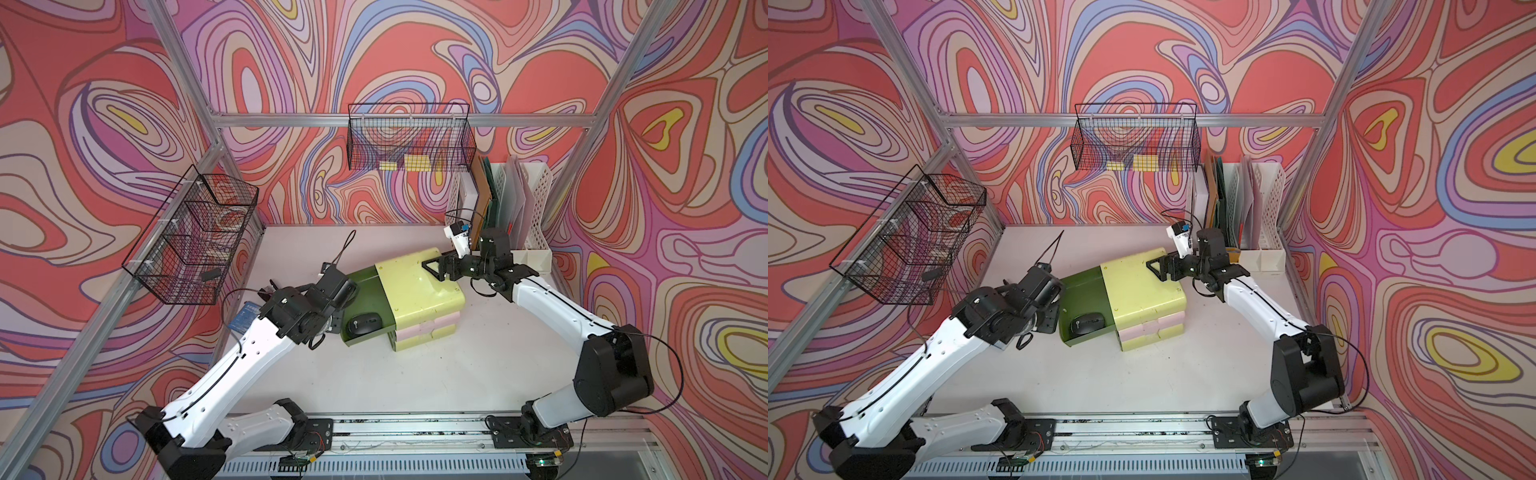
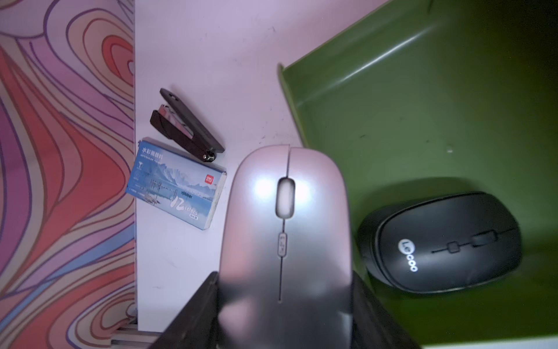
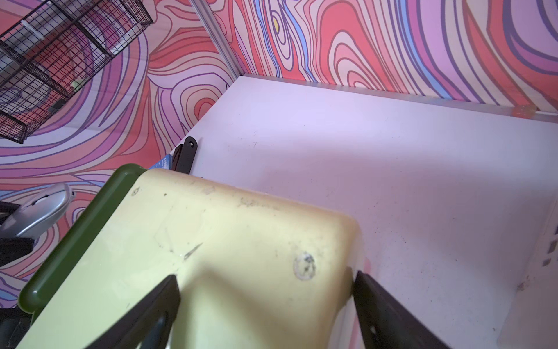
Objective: Take the mice out of the drawer
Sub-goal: Pick up the mouse from the drawer, then place the mouse at the center of the board.
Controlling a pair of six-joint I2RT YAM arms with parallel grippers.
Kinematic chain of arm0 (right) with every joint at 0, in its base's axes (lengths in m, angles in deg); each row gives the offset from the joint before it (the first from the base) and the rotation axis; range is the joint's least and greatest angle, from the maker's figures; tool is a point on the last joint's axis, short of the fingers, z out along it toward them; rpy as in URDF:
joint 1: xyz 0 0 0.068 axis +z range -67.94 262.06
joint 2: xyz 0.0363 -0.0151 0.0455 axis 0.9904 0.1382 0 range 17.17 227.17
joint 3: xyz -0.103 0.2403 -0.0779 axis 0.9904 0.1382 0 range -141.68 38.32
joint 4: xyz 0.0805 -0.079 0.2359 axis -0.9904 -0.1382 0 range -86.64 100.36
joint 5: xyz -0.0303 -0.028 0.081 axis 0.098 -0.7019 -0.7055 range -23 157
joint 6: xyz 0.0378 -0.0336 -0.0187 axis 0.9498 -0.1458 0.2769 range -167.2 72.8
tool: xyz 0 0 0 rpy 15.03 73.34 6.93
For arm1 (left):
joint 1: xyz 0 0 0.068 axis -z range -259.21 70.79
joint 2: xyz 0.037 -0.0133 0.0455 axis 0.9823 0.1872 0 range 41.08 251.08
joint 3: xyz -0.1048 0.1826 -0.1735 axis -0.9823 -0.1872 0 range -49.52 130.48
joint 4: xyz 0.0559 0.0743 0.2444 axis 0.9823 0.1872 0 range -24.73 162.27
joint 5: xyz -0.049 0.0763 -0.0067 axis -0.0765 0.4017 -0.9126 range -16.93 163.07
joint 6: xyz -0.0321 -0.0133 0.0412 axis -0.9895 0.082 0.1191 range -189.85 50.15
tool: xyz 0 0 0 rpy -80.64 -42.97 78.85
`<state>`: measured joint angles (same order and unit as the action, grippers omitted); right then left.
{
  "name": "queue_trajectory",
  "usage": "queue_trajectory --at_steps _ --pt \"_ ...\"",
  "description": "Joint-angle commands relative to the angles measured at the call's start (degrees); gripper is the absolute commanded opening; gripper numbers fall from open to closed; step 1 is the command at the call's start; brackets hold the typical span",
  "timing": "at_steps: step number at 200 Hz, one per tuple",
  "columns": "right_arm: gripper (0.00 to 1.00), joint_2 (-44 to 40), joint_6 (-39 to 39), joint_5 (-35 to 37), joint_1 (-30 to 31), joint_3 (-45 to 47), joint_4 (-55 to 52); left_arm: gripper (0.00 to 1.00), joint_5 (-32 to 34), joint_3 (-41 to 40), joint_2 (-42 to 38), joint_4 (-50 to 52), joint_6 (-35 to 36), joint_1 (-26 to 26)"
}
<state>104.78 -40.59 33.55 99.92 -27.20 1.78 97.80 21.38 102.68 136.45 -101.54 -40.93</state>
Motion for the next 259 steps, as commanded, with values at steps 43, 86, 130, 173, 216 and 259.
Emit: queue_trajectory --at_steps 43,86,130,173,216,259 --pt "0.93 2.83 -1.33 0.76 1.03 1.83 -8.6 0.51 -5.62 -17.49 -18.97 0.28 -23.9 6.58" --pt "0.93 2.89 -1.43 0.79 1.03 1.7 -9.0 0.51 -2.74 -23.17 -15.15 -0.52 -36.93 19.02" --pt "0.93 2.68 -1.78 1.12 1.03 1.75 -9.44 0.52 7.03 -26.29 -1.73 -9.91 -51.58 37.77" --pt "0.93 2.67 -1.51 0.65 0.98 1.97 -8.92 0.53 5.53 -29.67 9.9 -27.02 -50.53 43.85" --pt "0.94 1.77 -1.42 0.49 1.03 2.42 -8.62 0.55 6.44 -29.07 17.41 -31.02 -54.23 45.05" --pt "0.93 1.51 -1.3 0.38 1.02 2.54 -8.56 0.67 5.2 -30.13 18.75 -31.15 -55.66 43.18"
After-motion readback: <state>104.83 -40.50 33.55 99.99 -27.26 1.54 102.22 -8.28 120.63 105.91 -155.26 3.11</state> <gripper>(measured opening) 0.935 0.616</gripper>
